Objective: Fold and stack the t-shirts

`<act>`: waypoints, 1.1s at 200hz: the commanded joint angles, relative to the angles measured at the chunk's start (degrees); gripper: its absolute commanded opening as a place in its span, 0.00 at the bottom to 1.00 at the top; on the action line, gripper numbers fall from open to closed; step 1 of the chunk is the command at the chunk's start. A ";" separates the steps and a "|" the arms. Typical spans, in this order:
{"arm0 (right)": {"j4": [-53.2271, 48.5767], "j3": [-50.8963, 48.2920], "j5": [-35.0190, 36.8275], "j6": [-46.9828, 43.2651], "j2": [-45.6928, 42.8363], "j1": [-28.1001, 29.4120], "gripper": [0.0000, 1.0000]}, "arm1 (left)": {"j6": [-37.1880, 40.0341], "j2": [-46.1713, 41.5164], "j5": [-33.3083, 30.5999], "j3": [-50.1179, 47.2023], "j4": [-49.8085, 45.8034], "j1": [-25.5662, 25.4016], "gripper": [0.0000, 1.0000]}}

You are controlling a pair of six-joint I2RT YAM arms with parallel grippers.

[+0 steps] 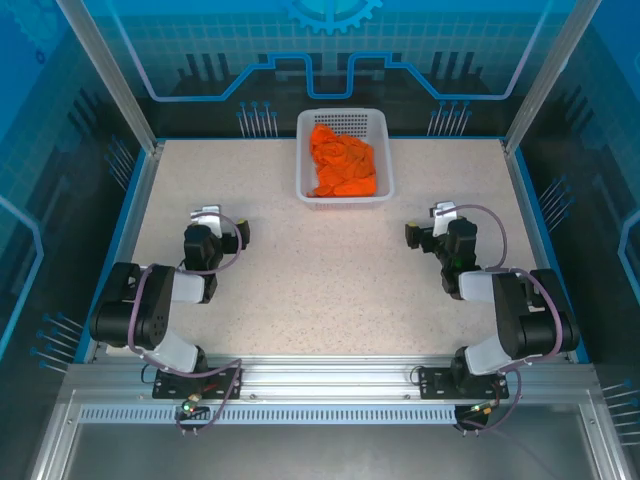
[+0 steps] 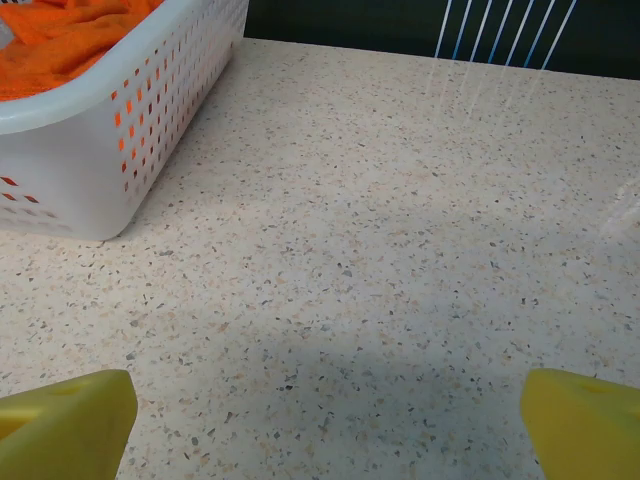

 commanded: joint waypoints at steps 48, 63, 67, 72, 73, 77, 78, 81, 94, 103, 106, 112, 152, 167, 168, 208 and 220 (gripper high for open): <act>-0.20 0.63 -1.14 -0.29 0.42 -0.11 1.00 | 1.12 -0.49 1.55 0.42 0.27 0.10 0.99; -0.20 0.64 -1.08 -0.27 0.42 -0.12 1.00 | 1.08 -0.55 1.53 0.41 0.27 0.10 0.99; -0.20 0.64 -1.08 -0.29 0.42 -0.17 1.00 | 1.14 -0.56 1.52 0.41 0.27 0.12 0.99; -0.20 0.64 -1.07 -0.29 0.42 -0.18 1.00 | 1.13 -0.52 1.55 0.41 0.27 0.10 0.99; -0.20 0.64 -1.06 -0.29 0.42 -0.19 1.00 | 1.13 -0.55 1.55 0.44 0.27 0.10 0.99; -0.20 0.64 -1.08 -0.25 0.42 -0.17 1.00 | 1.12 -0.53 1.55 0.46 0.29 0.10 0.99; -0.20 0.64 -1.11 -0.23 0.42 -0.18 1.00 | 1.12 -0.55 1.55 0.47 0.32 0.10 0.99; -0.20 0.64 -1.07 -0.24 0.42 -0.21 1.00 | 1.12 -0.56 1.55 0.45 0.27 0.10 0.99; -0.22 0.64 -1.03 -0.25 0.42 -0.11 1.00 | 1.12 -0.51 1.55 0.43 0.27 0.10 0.99; -0.20 0.64 -1.07 -0.29 0.42 -0.12 1.00 | 1.10 -0.52 1.56 0.42 0.28 0.10 0.99; -0.20 0.64 -1.07 -0.28 0.42 -0.11 1.00 | 1.14 -0.55 1.56 0.47 0.27 0.14 0.99; -0.20 0.64 -1.09 -0.29 0.42 -0.17 1.00 | 1.13 -0.50 1.56 0.47 0.25 0.10 0.99; -0.20 0.64 -1.06 -0.34 0.43 -0.19 1.00 | 1.14 -0.55 1.56 0.47 0.21 0.11 0.99; -0.12 0.64 -1.01 -0.37 0.42 -0.11 1.00 | 1.13 -0.49 1.53 0.46 0.25 0.11 0.99; -0.11 0.64 -1.05 -0.36 0.42 -0.17 1.00 | 1.13 -0.53 1.54 0.47 0.26 0.15 0.99; -9.81 2.97 4.48 -1.20 -6.29 2.61 1.00 | 1.48 -6.98 -0.16 -0.61 -2.81 -0.65 0.99; -13.18 3.10 5.40 -2.15 -10.28 4.23 1.00 | 1.92 -12.00 -1.87 1.13 -9.78 -1.44 0.99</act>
